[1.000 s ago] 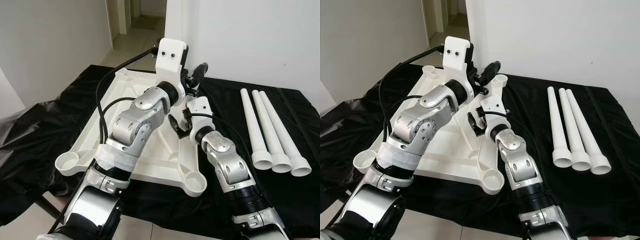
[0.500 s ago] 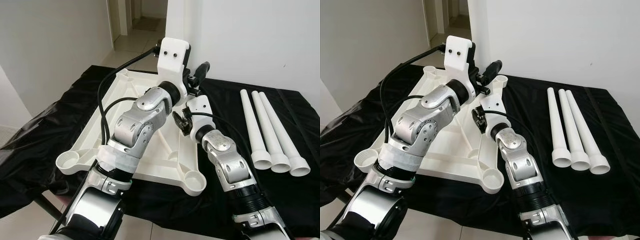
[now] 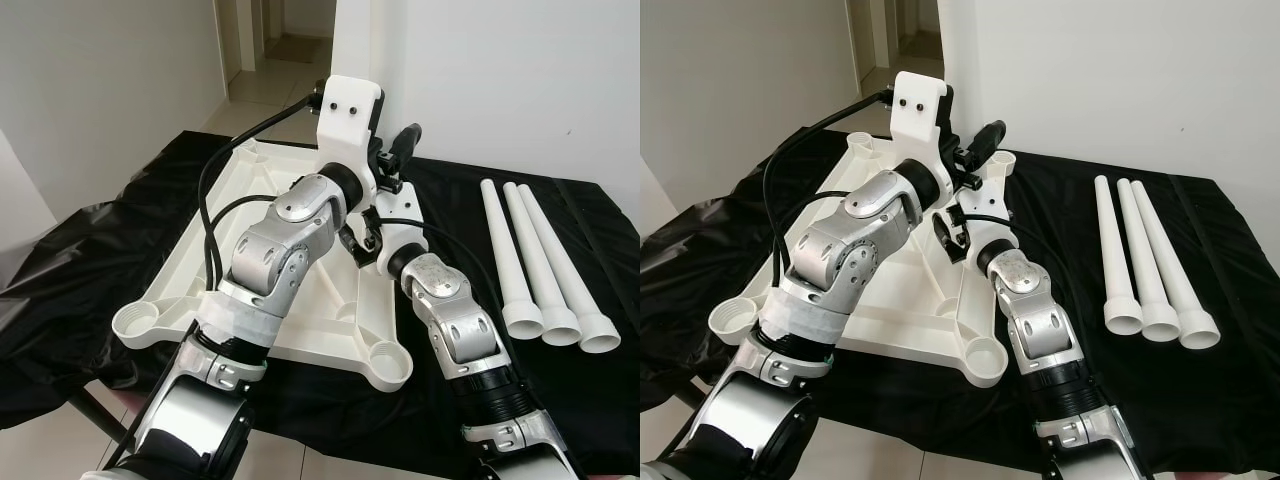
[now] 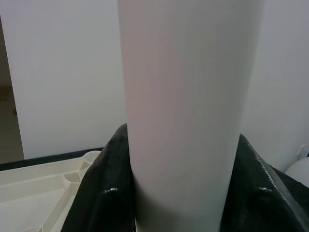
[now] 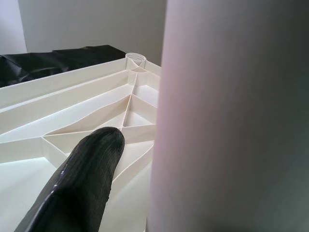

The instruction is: Building children table

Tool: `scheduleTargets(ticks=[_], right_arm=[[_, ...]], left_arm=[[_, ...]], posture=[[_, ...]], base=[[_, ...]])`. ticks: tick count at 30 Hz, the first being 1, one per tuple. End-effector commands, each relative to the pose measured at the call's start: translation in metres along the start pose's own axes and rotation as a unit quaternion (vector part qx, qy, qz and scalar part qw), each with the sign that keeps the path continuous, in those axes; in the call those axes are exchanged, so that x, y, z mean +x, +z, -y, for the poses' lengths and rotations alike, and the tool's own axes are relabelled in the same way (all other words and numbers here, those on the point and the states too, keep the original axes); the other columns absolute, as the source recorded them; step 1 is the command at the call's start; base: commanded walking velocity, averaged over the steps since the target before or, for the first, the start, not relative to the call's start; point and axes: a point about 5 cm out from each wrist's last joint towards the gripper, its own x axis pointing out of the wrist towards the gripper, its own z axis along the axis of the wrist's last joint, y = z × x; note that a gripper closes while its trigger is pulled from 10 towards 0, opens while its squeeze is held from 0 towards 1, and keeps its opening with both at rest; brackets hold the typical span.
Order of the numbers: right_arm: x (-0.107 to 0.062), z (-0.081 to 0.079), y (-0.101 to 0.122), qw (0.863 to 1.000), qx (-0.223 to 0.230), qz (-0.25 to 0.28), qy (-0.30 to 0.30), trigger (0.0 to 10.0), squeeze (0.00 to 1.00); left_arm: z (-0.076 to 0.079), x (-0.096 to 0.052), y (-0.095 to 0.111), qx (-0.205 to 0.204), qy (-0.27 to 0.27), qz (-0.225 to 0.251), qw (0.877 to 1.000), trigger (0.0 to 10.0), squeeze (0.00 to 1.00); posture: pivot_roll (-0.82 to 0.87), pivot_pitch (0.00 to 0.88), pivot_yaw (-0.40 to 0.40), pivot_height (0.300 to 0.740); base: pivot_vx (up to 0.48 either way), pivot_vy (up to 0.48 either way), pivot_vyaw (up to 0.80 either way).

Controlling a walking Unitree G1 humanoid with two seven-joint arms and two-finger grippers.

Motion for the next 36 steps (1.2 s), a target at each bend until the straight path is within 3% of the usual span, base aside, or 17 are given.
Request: scheduleTargets(ticks=[1,2,3,14,15,18,28,29,30,31,36], right_arm=[[0.002,-0.001,0.008,1.0,0.001,0.011,0.002,7.6,0.0],[0.002,-0.001,0.008,1.0,0.001,0.011,0.002,7.6,0.0],[0.002,-0.001,0.008,1.0,0.003,0.012,0.003,0.0,0.0],[0.0,0.001,0.003,1.0,0.018,0.001,-0.011,0.0,0.0],[0.0,0.001,0.002,1.0,0.023,-0.001,-0.012,0.0,0.0],[-0.001,0.002,0.001,0.999,0.029,-0.005,-0.015,0.0,0.0],[-0.002,0.009,-0.003,0.998,0.044,-0.01,-0.047,0.0,0.0],[-0.002,0.012,-0.004,0.997,0.052,-0.011,-0.061,4.7,0.0],[-0.002,0.016,-0.005,0.995,0.063,-0.01,-0.076,10.0,0.0],[-0.003,0.02,-0.005,0.992,0.082,-0.007,-0.097,10.0,0.0],[-0.006,0.027,-0.007,0.985,0.111,0.0,-0.131,10.0,0.0]], left_arm=[[0.006,0.001,0.002,-0.002,-0.017,0.002,1.0,10.0,0.0],[0.006,0.001,0.002,-0.002,-0.017,0.002,1.0,10.0,0.0],[0.006,0.001,0.002,-0.001,-0.017,0.002,1.0,10.0,0.0],[0.001,0.001,0.001,0.027,0.001,0.002,1.0,10.0,0.0],[0.002,0.0,0.001,-0.012,-0.011,0.006,1.0,10.0,1.0],[0.004,-0.002,0.003,-0.035,-0.032,0.009,0.999,10.0,1.0],[0.008,-0.007,0.008,-0.03,-0.058,0.012,0.998,10.0,1.0],[0.006,-0.009,0.008,-0.027,-0.053,0.013,0.998,10.0,1.0],[0.004,-0.011,0.007,-0.024,-0.047,0.013,0.999,10.0,0.35],[0.0,-0.014,0.005,-0.023,-0.039,0.013,0.999,10.0,0.0],[-0.001,-0.023,0.004,-0.034,-0.044,0.016,0.998,10.0,0.0]], posture=[[0.01,0.0,-0.015,0.74],[0.01,0.0,-0.015,0.74],[0.01,0.0,-0.015,0.74],[0.01,0.003,-0.009,0.74],[0.01,0.003,-0.009,0.74],[0.01,0.006,-0.008,0.74],[0.01,0.006,-0.006,0.74],[0.02,0.007,-0.006,0.74],[0.02,0.006,-0.005,0.74],[0.02,0.006,-0.005,0.74],[0.02,0.004,-0.007,0.74]], base=[[0.0,0.0,0.0],[0.0,0.0,0.0],[0.0,0.0,0.0],[0.0,0.0,0.0],[0.0,0.0,0.0],[0.0,0.0,0.0],[0.0,0.0,0.0],[0.0,0.0,0.0],[0.0,0.0,0.0],[0.0,0.0,0.0],[0.0,0.0,0.0]])
